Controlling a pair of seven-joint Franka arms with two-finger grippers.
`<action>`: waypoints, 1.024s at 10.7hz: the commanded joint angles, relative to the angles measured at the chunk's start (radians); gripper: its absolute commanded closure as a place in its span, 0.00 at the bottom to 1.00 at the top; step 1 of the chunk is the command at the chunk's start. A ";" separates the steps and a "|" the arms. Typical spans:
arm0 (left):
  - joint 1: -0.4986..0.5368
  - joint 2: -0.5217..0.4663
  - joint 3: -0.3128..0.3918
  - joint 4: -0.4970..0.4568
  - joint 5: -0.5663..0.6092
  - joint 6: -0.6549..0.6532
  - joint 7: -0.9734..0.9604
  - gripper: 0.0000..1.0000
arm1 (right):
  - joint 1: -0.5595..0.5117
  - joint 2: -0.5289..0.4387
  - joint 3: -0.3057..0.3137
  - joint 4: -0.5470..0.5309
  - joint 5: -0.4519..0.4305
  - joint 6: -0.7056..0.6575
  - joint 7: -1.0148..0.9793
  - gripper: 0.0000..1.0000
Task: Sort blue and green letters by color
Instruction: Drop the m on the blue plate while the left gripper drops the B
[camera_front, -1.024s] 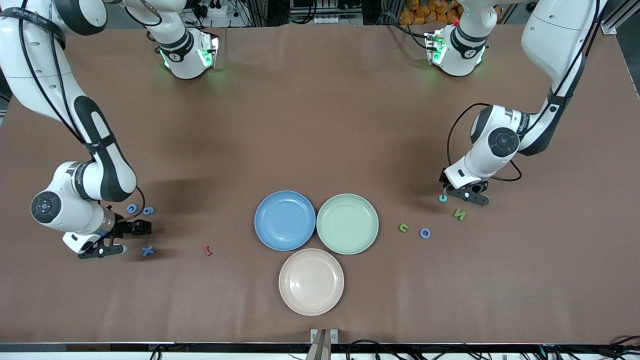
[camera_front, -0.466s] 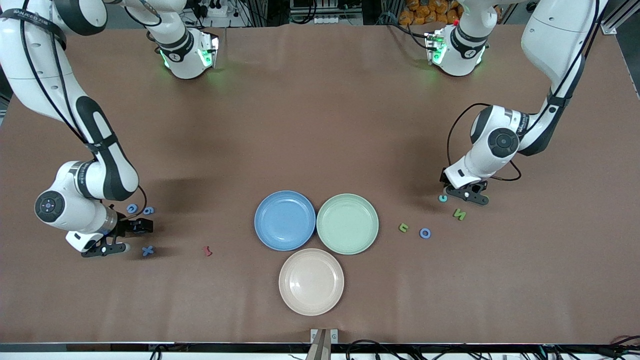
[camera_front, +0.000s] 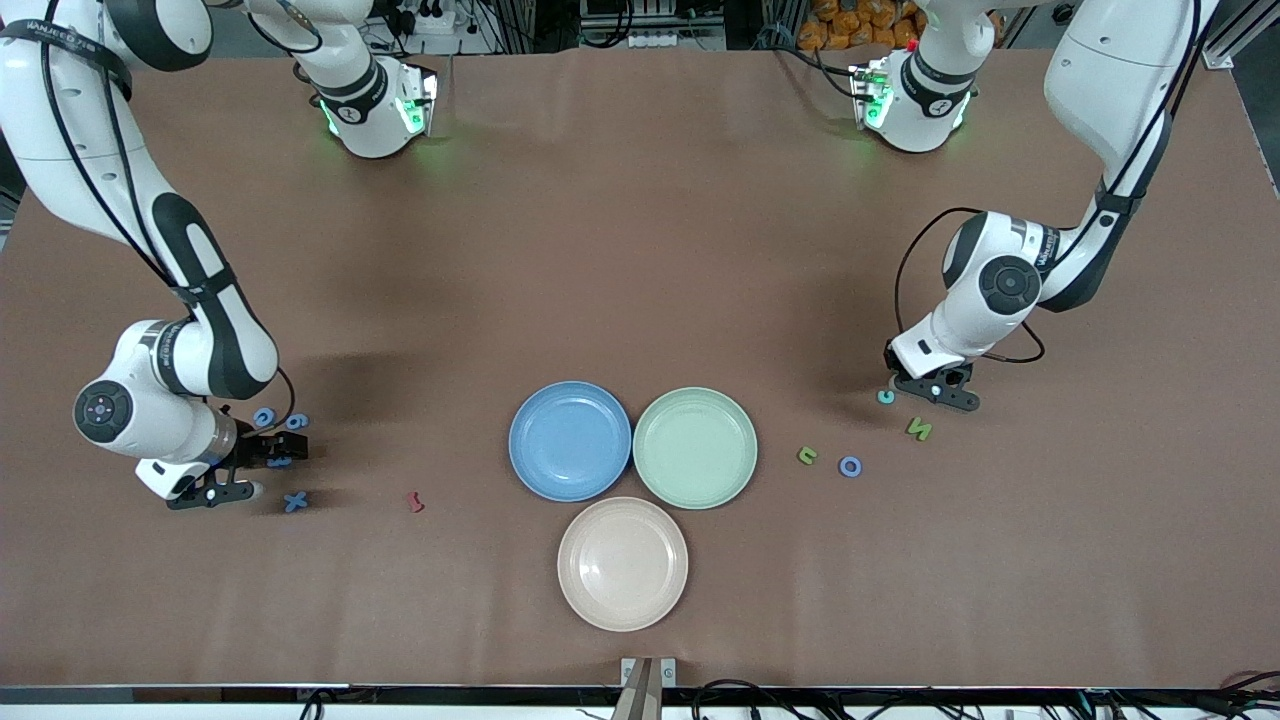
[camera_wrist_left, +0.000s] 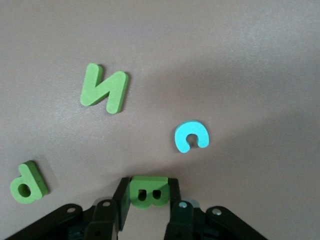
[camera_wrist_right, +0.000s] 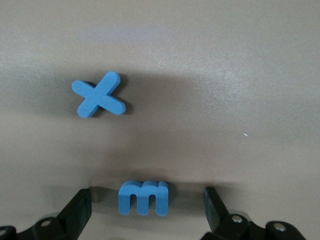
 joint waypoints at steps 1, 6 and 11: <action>0.021 -0.017 -0.036 0.003 0.010 0.027 -0.064 1.00 | -0.009 -0.007 0.008 -0.013 -0.021 0.017 -0.005 0.38; 0.002 0.036 -0.230 0.202 0.006 0.019 -0.236 1.00 | 0.003 -0.010 0.010 -0.007 -0.018 0.004 0.006 1.00; -0.192 0.256 -0.239 0.500 0.010 0.019 -0.421 1.00 | 0.084 -0.025 0.028 0.065 -0.003 -0.221 0.233 1.00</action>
